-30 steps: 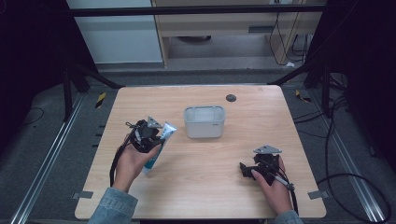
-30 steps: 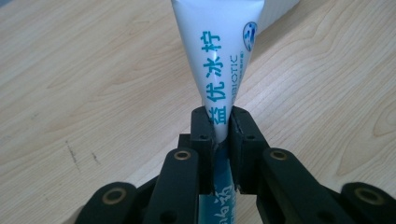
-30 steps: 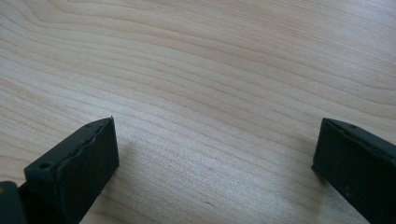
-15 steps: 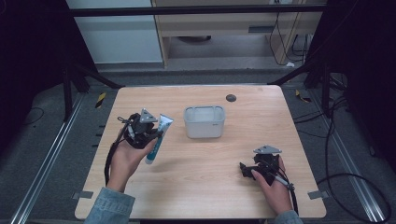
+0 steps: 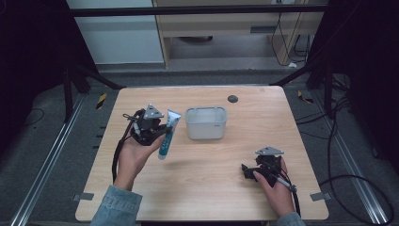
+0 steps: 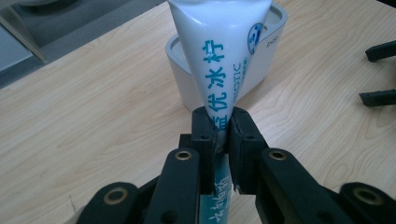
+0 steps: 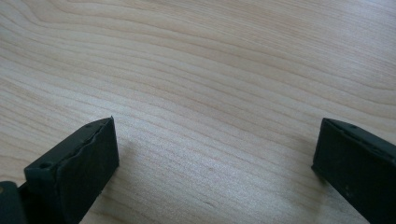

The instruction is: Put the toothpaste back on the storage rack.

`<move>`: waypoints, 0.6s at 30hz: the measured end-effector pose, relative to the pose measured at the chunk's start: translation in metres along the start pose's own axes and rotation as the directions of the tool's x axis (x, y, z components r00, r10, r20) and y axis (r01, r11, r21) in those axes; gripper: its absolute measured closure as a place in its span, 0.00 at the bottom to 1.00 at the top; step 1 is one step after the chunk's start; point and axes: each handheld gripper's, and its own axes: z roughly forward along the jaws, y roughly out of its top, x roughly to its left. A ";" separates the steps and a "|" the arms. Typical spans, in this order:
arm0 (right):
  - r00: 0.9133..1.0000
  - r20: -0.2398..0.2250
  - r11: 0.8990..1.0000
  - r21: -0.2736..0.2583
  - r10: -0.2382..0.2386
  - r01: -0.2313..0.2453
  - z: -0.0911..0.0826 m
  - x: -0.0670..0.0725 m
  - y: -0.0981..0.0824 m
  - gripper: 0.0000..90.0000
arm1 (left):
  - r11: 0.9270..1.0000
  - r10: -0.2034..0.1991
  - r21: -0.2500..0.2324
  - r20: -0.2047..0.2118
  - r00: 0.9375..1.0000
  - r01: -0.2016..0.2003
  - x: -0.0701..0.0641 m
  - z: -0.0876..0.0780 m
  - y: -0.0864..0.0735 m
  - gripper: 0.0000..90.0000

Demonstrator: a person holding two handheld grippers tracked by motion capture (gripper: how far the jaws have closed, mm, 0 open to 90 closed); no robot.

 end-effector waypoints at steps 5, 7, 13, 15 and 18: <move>1.000 0.000 1.000 0.000 -0.001 0.001 0.000 0.000 0.000 0.00 | 1.000 0.006 -0.026 0.009 1.000 -0.006 -0.005 0.002 0.008 0.91; 1.000 0.000 1.000 -0.001 -0.002 0.002 0.000 0.000 0.000 0.00 | 1.000 0.006 -0.030 0.013 1.000 -0.005 -0.007 0.003 0.010 0.91; 1.000 0.000 1.000 0.001 -0.001 0.001 0.000 0.000 0.000 0.00 | 0.999 0.008 -0.052 0.027 1.000 -0.006 -0.012 0.005 0.020 0.91; 1.000 0.001 1.000 0.000 0.000 0.000 0.000 0.000 0.000 0.00 | 0.998 0.008 -0.060 0.031 0.999 -0.006 -0.012 0.005 0.024 0.91; 1.000 0.000 1.000 0.000 -0.001 0.001 0.000 0.000 0.000 0.00 | 0.998 0.016 -0.063 0.030 0.999 -0.014 -0.013 0.004 0.028 0.91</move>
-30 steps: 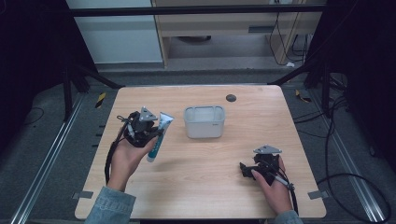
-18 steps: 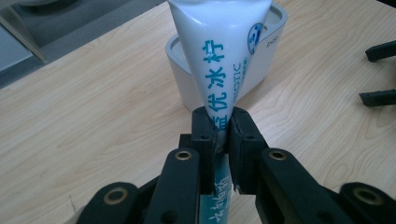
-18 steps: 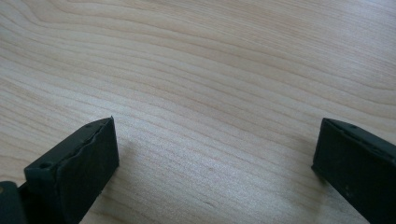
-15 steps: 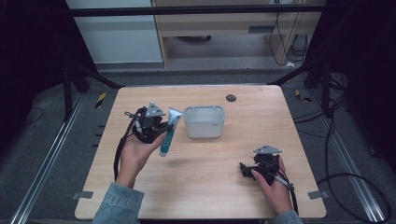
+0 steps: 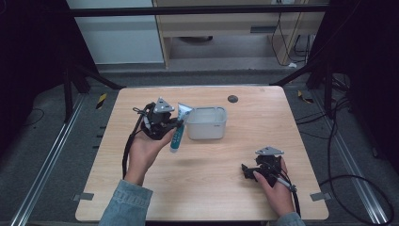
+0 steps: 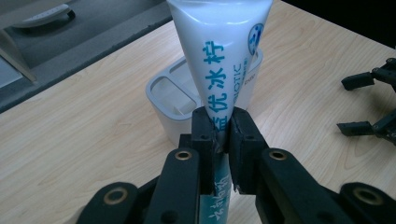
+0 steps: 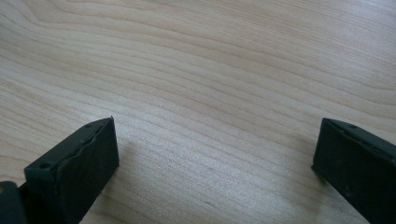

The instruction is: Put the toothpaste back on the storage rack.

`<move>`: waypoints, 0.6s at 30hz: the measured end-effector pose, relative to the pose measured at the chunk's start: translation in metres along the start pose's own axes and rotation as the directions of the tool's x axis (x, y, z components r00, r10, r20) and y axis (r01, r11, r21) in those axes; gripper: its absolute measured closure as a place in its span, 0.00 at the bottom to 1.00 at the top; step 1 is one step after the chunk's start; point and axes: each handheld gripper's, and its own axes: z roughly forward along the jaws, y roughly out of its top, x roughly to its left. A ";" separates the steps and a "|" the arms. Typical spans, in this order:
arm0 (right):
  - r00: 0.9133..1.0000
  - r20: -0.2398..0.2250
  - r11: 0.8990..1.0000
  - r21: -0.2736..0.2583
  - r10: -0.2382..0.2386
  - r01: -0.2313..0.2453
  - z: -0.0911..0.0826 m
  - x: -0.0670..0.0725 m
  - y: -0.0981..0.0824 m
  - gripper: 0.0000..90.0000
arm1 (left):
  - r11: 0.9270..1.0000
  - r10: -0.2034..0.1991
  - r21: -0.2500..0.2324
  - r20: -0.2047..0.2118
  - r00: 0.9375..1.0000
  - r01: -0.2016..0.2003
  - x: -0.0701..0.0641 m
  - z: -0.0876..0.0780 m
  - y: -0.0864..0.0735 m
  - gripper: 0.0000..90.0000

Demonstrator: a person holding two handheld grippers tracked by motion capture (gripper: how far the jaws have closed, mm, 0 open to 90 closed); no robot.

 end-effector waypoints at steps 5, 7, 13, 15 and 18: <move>1.000 0.001 1.000 0.001 0.003 -0.003 0.000 0.000 0.000 0.00 | 1.000 0.005 -0.007 0.000 1.000 -0.005 0.001 -0.001 0.009 0.91; 1.000 0.001 1.000 0.001 0.003 -0.003 0.000 0.000 0.000 0.00 | 1.000 0.002 -0.014 -0.001 1.000 -0.002 0.003 0.000 0.014 0.91; 1.000 -0.001 1.000 0.000 0.006 -0.006 0.000 0.000 0.000 0.00 | 0.999 -0.022 -0.034 0.029 0.999 0.023 0.009 0.004 0.026 0.91; 1.000 0.000 1.000 0.000 0.006 -0.006 0.000 0.000 0.000 0.00 | 1.000 0.007 -0.027 0.007 1.000 -0.007 0.007 0.008 0.035 0.90; 1.000 0.001 1.000 0.000 0.006 -0.006 0.000 0.000 0.000 0.00 | 1.000 0.013 -0.017 0.015 1.000 -0.013 0.007 0.013 0.041 0.90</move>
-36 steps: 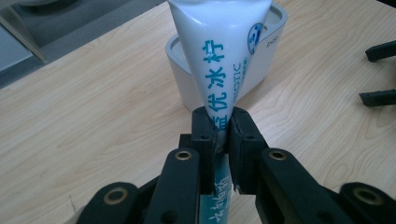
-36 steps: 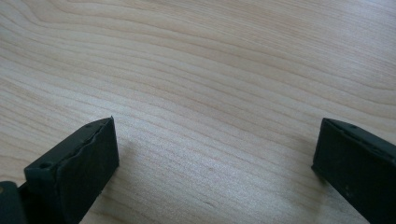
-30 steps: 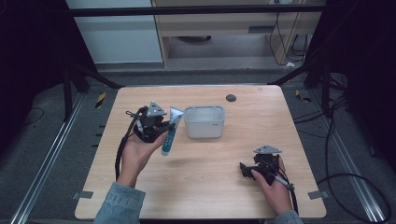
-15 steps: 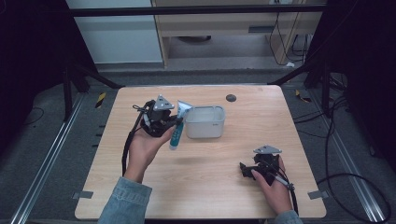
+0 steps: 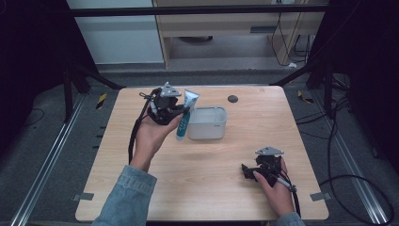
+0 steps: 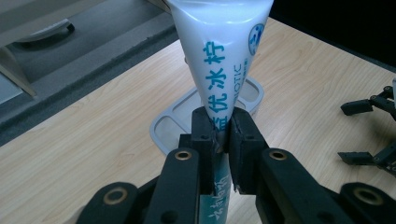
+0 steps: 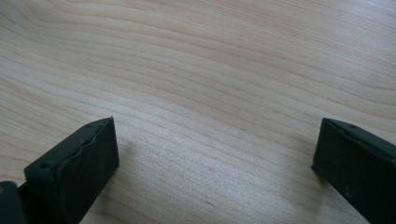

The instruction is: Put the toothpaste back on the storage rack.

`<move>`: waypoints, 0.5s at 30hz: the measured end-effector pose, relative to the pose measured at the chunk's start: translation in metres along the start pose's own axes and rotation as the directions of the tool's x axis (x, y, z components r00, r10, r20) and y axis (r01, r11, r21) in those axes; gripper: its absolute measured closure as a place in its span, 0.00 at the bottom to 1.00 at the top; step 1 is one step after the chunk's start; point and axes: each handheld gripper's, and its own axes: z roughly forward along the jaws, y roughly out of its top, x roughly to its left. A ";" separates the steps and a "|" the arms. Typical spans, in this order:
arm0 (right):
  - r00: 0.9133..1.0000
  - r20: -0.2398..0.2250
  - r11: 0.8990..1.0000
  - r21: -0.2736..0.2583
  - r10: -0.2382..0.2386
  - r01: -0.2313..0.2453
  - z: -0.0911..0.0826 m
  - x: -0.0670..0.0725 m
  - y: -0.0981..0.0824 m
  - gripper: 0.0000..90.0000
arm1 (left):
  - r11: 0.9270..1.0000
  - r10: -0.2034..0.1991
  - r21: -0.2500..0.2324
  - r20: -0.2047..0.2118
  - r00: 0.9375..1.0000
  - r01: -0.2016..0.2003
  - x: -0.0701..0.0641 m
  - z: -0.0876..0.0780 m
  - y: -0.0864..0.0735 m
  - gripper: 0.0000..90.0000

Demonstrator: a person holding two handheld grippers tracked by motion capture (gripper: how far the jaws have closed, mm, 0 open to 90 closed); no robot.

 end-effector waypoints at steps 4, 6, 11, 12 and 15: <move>1.000 0.001 1.000 0.000 -0.002 0.002 0.000 0.000 0.000 0.00 | 1.000 0.003 -0.001 0.004 1.000 -0.003 0.001 0.007 0.011 0.90; 1.000 0.001 1.000 0.000 -0.001 0.001 0.000 0.000 0.000 0.00 | 1.000 -0.006 -0.014 0.008 1.000 0.006 0.002 0.007 0.014 0.91; 1.000 0.001 1.000 0.002 -0.004 0.004 0.000 0.000 0.000 0.00 | 0.999 -0.006 -0.037 0.000 1.000 0.006 0.002 0.005 0.023 0.90; 1.000 0.001 1.000 0.002 -0.004 0.004 0.000 0.000 0.000 0.00 | 0.999 -0.006 -0.042 0.000 1.000 0.006 0.002 0.005 0.024 0.90; 1.000 0.000 1.000 0.002 -0.004 0.004 0.000 0.000 0.000 0.00 | 0.999 0.007 -0.051 -0.008 1.000 -0.008 0.002 0.006 0.032 0.90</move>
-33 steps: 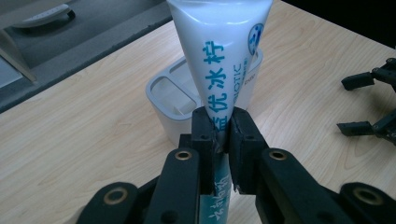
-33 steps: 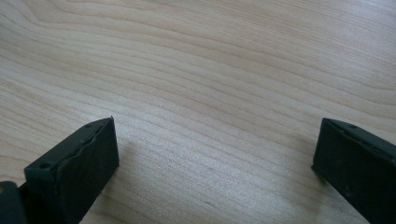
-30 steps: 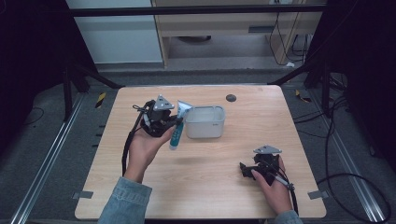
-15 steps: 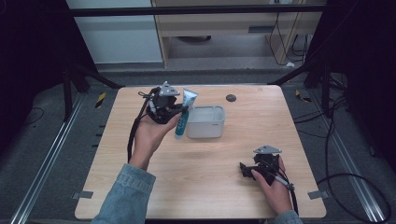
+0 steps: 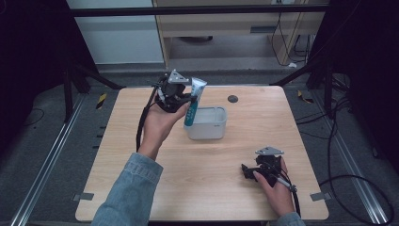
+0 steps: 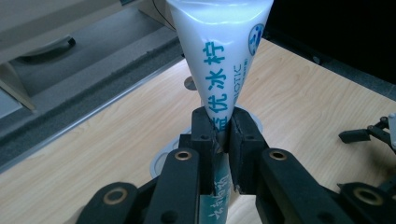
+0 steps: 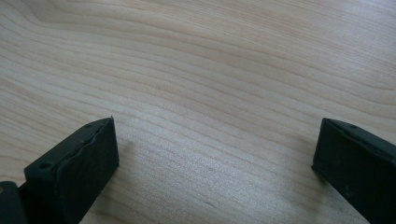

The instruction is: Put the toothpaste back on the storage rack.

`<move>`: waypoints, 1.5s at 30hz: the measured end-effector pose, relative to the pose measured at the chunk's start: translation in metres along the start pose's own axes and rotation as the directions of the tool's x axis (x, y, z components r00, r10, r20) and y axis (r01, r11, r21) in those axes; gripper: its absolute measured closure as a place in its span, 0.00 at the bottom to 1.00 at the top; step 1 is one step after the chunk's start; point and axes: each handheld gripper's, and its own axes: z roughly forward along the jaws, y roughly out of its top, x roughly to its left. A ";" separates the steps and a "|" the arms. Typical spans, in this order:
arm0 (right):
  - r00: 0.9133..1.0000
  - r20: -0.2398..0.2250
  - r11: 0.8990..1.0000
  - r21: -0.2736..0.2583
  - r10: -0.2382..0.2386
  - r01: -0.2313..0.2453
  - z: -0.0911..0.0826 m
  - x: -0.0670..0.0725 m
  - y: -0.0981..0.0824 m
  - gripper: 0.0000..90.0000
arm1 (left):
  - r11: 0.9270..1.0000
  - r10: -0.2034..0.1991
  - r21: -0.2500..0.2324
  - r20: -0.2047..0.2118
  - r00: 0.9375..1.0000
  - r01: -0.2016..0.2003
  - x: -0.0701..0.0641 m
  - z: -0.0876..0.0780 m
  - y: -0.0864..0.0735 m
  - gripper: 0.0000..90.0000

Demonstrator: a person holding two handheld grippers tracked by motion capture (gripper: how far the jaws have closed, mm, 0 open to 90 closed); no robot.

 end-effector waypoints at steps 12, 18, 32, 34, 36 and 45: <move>1.000 0.000 1.000 0.003 -0.004 0.004 0.000 0.000 0.000 0.00 | 1.000 0.019 0.003 -0.019 1.000 -0.019 0.008 0.017 0.021 0.90; 1.000 0.001 1.000 0.000 -0.008 0.008 0.000 -0.001 0.000 0.00 | 1.000 0.009 -0.021 -0.015 1.000 -0.010 0.011 0.025 0.026 0.90; 1.000 0.001 1.000 -0.003 -0.004 0.004 0.000 0.000 0.000 0.00 | 1.000 0.005 -0.022 -0.005 1.000 -0.005 0.008 0.045 0.029 0.90; 1.000 0.001 1.000 -0.003 -0.005 0.005 0.000 0.000 0.000 0.00 | 1.000 0.007 -0.024 -0.006 1.000 -0.007 0.008 0.047 0.029 0.90; 1.000 0.001 1.000 -0.002 -0.005 0.005 0.000 0.000 0.000 0.00 | 1.000 0.008 -0.025 -0.004 1.000 -0.008 0.007 0.048 0.029 0.90; 1.000 0.001 1.000 -0.002 -0.003 0.003 0.000 0.000 0.000 0.00 | 1.000 0.012 -0.028 0.001 1.000 -0.012 0.005 0.053 0.030 0.90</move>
